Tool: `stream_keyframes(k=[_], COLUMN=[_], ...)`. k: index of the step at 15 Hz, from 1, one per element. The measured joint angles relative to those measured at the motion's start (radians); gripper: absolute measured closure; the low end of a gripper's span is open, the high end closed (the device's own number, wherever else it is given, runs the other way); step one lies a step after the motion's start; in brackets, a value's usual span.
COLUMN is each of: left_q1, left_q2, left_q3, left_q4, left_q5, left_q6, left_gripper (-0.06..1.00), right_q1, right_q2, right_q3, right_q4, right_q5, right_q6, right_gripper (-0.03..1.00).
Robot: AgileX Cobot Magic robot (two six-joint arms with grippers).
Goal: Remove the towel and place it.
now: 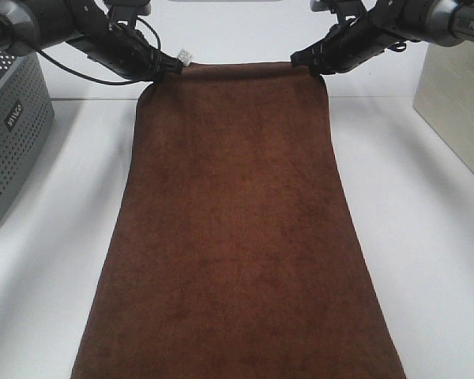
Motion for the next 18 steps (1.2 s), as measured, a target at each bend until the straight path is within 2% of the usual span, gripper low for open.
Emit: stream_keyframes(k=[5,11,18], left_q1=[0.0,0.0,0.0], left_q2=[0.0,0.004,0.083], left_q3=[0.0,0.0,0.0], left_q4=[0.028,0.033,0.032], left_q5=[-0.024,-0.045,-0.17], left_q6=[0.0,0.0,0.0], left_gripper=[0.94,0.94,0.94], right_q1=[0.0,0.0,0.0], right_q2=[0.0,0.019,0.101], right_q3=[-0.002,-0.005,-0.005], right_q4=[0.068,0.09,0.125], right_q5=[-0.056,-0.075,-0.136], right_q6=[-0.078,-0.099,-0.1], right_gripper=[0.96,0.96,0.96])
